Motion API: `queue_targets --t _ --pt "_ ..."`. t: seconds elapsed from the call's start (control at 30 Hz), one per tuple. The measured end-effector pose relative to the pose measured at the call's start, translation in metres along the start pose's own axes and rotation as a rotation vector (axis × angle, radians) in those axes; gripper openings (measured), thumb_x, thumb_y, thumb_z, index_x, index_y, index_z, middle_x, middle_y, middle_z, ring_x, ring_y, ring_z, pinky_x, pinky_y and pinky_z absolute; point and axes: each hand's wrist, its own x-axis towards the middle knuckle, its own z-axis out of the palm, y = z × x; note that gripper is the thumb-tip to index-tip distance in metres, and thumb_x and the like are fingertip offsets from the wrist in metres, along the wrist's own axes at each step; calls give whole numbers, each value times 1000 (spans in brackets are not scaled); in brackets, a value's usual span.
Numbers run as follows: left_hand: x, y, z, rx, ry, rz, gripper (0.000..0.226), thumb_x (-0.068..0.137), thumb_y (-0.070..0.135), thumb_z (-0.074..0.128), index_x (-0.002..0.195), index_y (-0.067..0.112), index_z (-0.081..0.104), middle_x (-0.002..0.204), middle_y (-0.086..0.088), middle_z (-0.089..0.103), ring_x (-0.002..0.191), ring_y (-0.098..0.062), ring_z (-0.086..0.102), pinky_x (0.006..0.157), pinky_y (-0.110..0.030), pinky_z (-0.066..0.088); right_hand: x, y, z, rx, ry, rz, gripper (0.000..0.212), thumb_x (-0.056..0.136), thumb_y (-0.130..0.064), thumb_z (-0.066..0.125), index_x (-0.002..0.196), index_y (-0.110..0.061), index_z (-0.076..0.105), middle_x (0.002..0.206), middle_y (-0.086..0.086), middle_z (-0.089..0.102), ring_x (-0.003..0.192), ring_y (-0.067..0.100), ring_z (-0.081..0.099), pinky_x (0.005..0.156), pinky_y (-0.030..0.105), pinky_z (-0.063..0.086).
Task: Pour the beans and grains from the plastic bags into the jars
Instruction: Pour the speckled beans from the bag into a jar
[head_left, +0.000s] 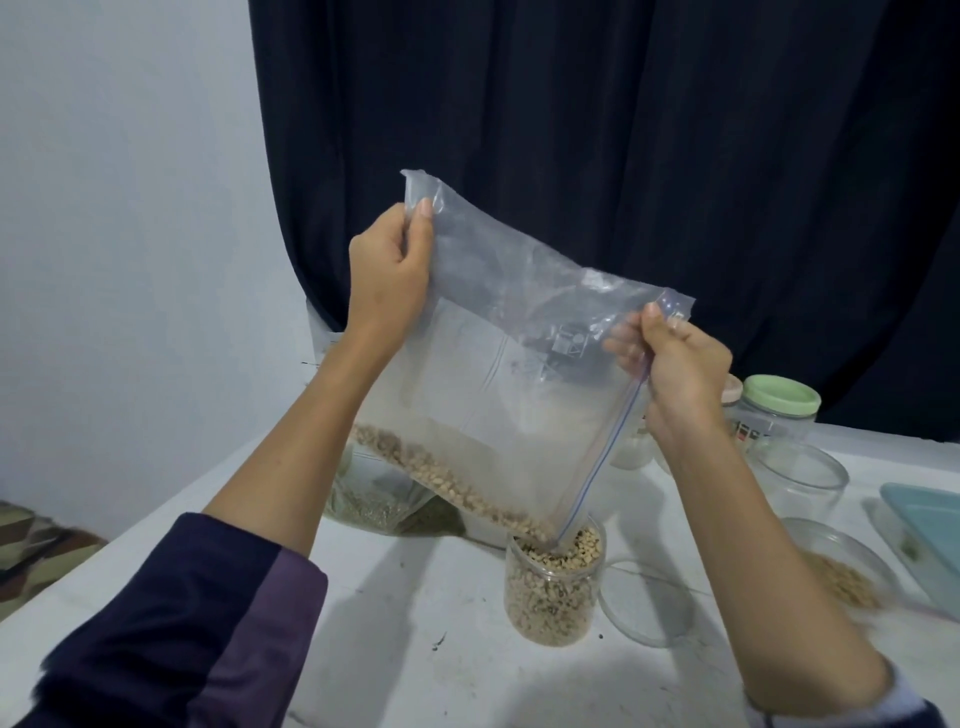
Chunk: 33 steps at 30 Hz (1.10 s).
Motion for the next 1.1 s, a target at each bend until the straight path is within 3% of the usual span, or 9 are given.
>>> queue_targets --t 0.63,1.1 --pt "11 1 -4 44 -19 48 42 100 21 43 61 20 28 57 6 29 48 -1 29 48 -15 26 10 13 4 109 -84 33 21 96 -16 57 78 -8 65 62 -4 69 59 8 66 62 19 55" --pt "10 -1 -4 39 -33 42 42 100 21 42 61 21 29 57 6 30 49 -1 30 48 -16 26 10 13 2 97 -51 27 21 96 -17 57 79 -9 65 62 -4 69 58 7 66 65 21 55"
